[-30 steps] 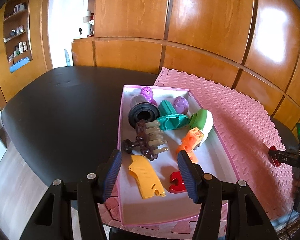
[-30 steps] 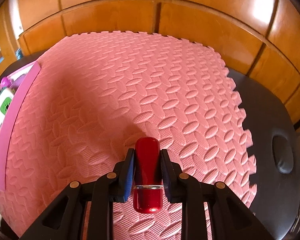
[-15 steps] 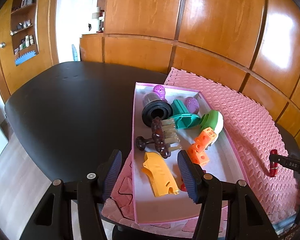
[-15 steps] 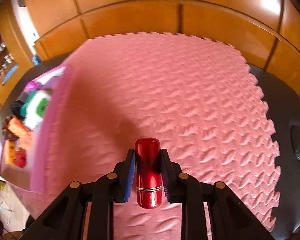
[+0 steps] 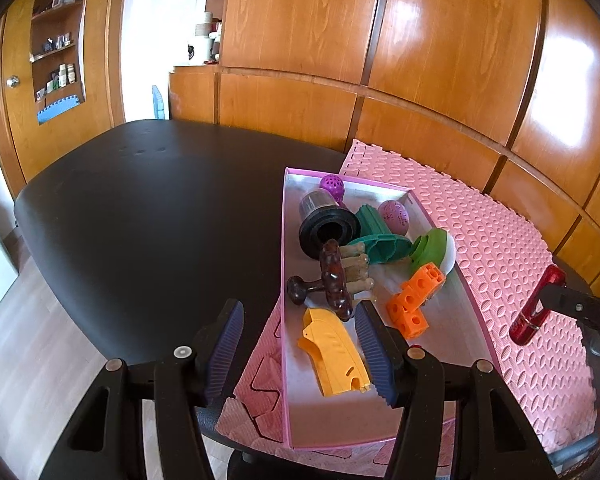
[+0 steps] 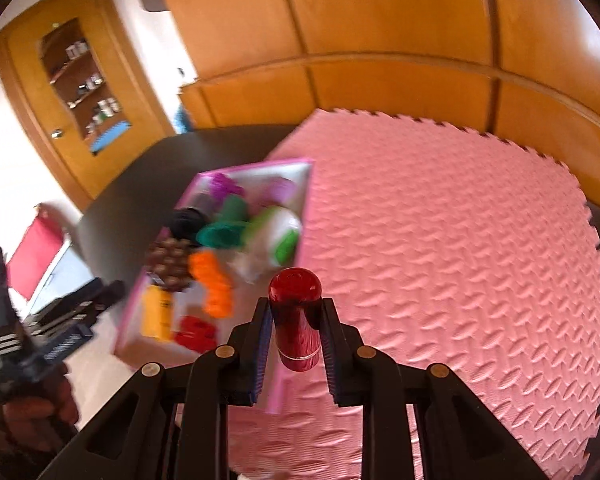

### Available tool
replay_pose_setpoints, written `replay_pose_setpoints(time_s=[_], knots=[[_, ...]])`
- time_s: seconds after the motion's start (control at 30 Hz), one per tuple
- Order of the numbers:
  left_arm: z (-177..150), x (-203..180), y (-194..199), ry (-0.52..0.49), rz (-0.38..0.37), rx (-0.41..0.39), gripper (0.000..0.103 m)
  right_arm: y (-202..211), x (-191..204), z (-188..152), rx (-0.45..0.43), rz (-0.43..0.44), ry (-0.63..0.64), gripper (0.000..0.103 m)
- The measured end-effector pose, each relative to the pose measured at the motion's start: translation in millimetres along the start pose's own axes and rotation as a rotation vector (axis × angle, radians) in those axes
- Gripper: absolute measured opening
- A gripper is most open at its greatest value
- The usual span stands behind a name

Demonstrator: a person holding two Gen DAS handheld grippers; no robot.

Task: Organize rigid objects
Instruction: 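Carry the red cylinder into the tray and open the right gripper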

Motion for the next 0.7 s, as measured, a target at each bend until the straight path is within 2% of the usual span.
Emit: replay_pose_setpoints(time_s=[0.2,0.33,0.4,0.53,0.7], knots=[[1,1,-1,0.006,-0.004,0.004,0.059,-22,34,-8,0.129,0.096,0.061,0.023],[0,2,-1,0.007,-0.003,0.006,0.059,-50,42,-17,0.200,0.058,0.088,0.023],[0,3,-1,0.006,-0.002,0.009,0.059,-64,39,-18,0.231,0.033,0.091,0.023],[-2,6,-3,0.010,0.002,0.014,0.059,-82,37,-10,0.233,-0.024,0.112,0.022],[-2,7,-4,0.008,0.006,0.013,0.061,-100,33,-9,0.213,-0.205,0.214,0.022]])
Point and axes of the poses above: each gripper's, at about its wrist camera, not at the fingertips, and y roughly against the way its jaws point, x to its left, z to its top, the point moved 6 cm from there along -y, roughly the way its jaws point, and after that the axes turned 3 degrees about x, right-handed, at the moved point
